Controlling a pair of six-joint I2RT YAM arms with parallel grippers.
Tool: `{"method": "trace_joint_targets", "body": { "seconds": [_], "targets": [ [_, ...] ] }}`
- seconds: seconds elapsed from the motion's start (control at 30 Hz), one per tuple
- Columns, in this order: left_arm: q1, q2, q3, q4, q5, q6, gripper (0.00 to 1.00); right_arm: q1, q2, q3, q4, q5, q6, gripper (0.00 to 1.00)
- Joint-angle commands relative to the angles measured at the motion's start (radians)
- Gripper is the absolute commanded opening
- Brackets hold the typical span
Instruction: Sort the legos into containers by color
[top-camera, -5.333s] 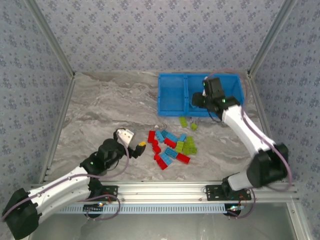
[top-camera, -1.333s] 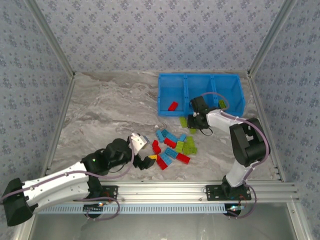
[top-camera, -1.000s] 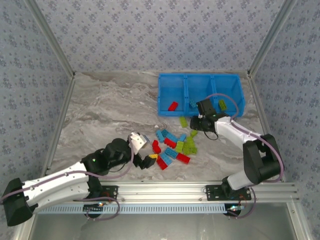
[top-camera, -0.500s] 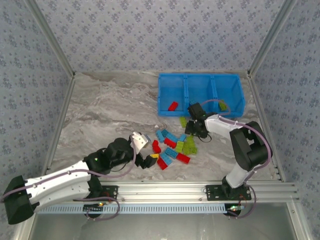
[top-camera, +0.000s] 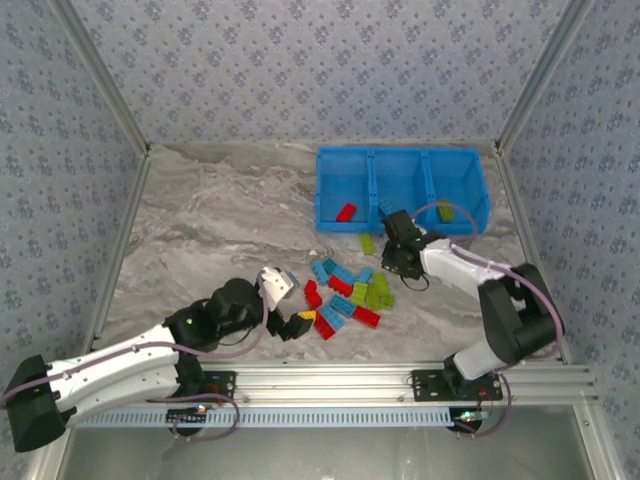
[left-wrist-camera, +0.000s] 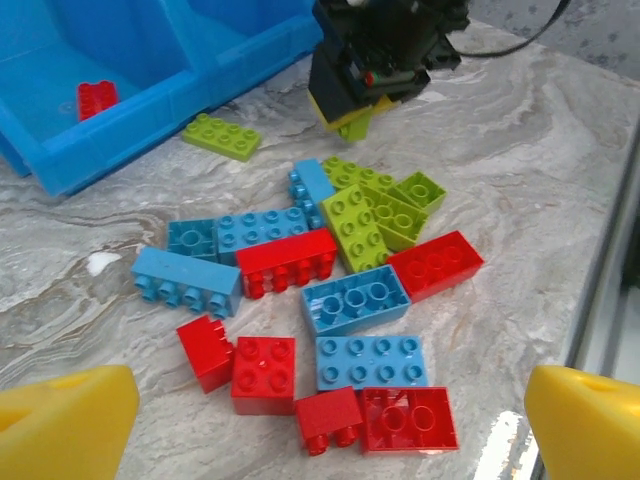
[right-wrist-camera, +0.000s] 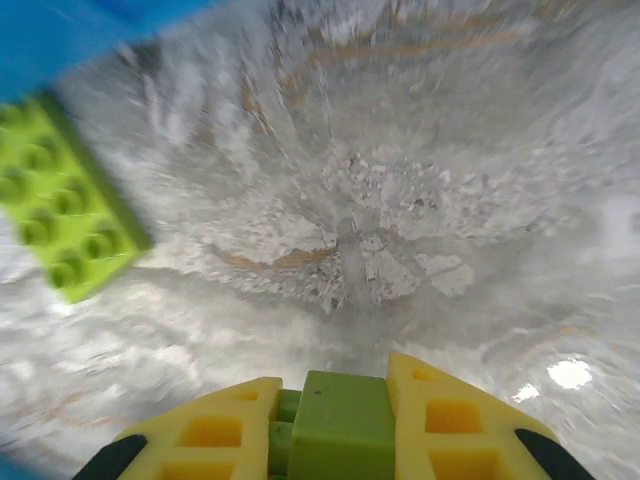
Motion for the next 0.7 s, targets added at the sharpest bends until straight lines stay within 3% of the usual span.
{"method": "trace_joint_targets", "body": {
  "seconds": [0.0, 0.1, 0.2, 0.3, 0.43, 0.57, 0.67],
  "targets": [
    [-0.008, -0.018, 0.005, 0.094, 0.081, 0.001, 0.99, -0.030, -0.161, 0.014, -0.053, 0.089, -0.022, 0.12],
    [-0.008, -0.013, 0.013, 0.110, 0.074, 0.001, 0.99, -0.126, -0.252, 0.069, -0.079, 0.147, -0.104, 0.12],
    [-0.008, -0.001, 0.025, 0.104, 0.048, 0.007, 0.99, -0.278, -0.228, 0.152, -0.031, 0.116, -0.222, 0.13],
    [-0.008, 0.011, 0.028, 0.094, 0.000, -0.010, 0.99, -0.419, -0.072, 0.293, -0.035, 0.040, -0.268, 0.13],
    [-0.008, 0.020, 0.023, 0.080, -0.065, -0.060, 0.99, -0.497, 0.174, 0.494, -0.064, -0.016, -0.270, 0.14],
    [-0.008, 0.008, 0.035, 0.030, -0.203, -0.219, 0.99, -0.526, 0.378, 0.659, -0.116, -0.027, -0.255, 0.26],
    [-0.009, 0.010, 0.053, -0.027, -0.274, -0.327, 0.99, -0.540, 0.442, 0.720, -0.128, -0.045, -0.246, 0.37]
  ]
}}
